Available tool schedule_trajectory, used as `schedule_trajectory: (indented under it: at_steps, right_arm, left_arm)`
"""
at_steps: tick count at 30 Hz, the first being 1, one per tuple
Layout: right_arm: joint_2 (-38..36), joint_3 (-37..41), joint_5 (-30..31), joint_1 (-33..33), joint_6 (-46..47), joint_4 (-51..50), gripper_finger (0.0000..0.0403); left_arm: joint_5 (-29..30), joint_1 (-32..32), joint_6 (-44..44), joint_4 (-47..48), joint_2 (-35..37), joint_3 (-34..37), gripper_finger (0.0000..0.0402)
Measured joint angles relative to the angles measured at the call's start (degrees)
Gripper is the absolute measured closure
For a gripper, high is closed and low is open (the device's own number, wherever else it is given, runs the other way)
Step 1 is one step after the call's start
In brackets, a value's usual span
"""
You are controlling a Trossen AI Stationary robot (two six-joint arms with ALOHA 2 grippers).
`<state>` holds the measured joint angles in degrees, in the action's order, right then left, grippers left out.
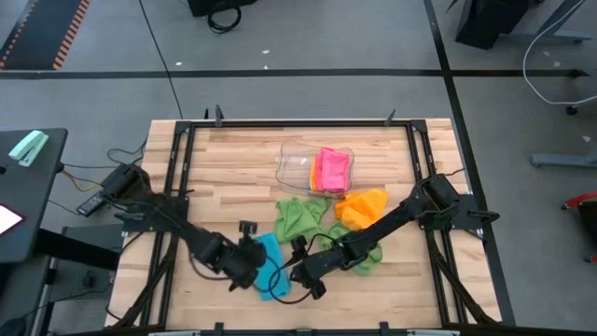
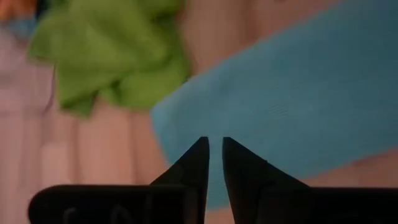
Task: Fold microfiber towels
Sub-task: Fold the blue microfiber cloth
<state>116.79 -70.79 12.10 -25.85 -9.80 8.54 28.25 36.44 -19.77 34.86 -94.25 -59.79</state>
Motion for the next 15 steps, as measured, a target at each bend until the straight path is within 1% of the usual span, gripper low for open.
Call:
schedule_trajectory:
  at_steps: [4,7,10,11,15]
  right_arm:
    - [0.01,-0.06,-0.34,0.09,-1.99,0.11,0.0183]
    - [0.01,-0.06,-1.47,0.38,-1.71,0.62,0.0183]
    - [0.0,-0.06,-2.4,1.08,0.08,0.45,0.0183]
    - [0.0,-0.06,-2.39,1.32,0.94,0.43,0.0183]
    - [0.01,-0.06,-2.38,1.8,2.3,0.14,0.0183]
  left_arm:
    - [-0.15,3.91,0.11,-4.87,0.36,0.04,0.0335]
    - [-0.07,6.87,1.32,-8.35,-0.52,0.04,0.0318]
    - [-0.09,9.75,2.69,-12.14,-1.7,0.11,0.0287]
    - [-0.04,10.44,2.72,-14.52,-2.41,0.0,0.0274]
    - [-0.15,12.69,2.45,-18.77,-5.03,-0.15,0.0222]
